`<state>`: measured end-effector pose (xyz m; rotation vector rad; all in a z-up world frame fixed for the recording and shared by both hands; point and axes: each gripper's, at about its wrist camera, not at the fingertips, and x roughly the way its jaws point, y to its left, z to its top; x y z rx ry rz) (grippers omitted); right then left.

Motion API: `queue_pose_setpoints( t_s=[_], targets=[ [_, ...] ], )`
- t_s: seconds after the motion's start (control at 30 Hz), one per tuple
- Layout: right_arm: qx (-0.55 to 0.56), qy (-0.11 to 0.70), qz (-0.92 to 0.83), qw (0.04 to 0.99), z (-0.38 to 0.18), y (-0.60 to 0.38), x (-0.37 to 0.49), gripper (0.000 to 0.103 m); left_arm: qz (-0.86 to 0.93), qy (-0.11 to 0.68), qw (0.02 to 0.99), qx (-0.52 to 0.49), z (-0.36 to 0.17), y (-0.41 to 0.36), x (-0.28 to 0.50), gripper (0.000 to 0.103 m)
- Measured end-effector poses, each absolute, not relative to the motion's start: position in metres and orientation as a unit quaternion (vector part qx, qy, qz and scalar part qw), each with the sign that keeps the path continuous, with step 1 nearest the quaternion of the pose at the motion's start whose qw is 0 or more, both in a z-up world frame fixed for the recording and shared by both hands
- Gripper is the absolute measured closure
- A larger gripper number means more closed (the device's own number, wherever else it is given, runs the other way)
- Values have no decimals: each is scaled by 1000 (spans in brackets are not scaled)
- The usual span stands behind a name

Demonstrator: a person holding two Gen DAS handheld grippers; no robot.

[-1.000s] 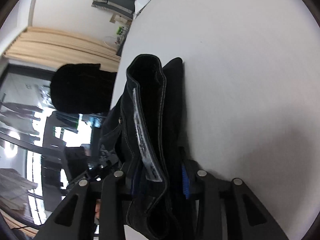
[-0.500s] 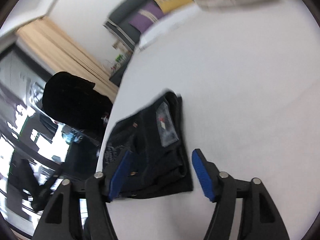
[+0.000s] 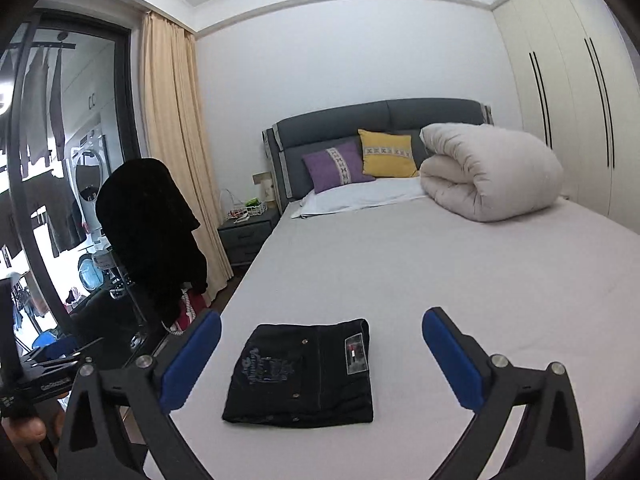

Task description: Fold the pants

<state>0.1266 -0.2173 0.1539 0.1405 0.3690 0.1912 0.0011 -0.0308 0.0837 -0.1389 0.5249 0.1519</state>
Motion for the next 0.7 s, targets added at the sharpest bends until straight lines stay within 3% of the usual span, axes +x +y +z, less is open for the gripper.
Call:
queue_pose_setpoints(
  t_s=[0.7],
  targets=[
    [5,294,84,952,126,-172,108,0,74,327,941,-40,56,-50,21,0]
  ],
)
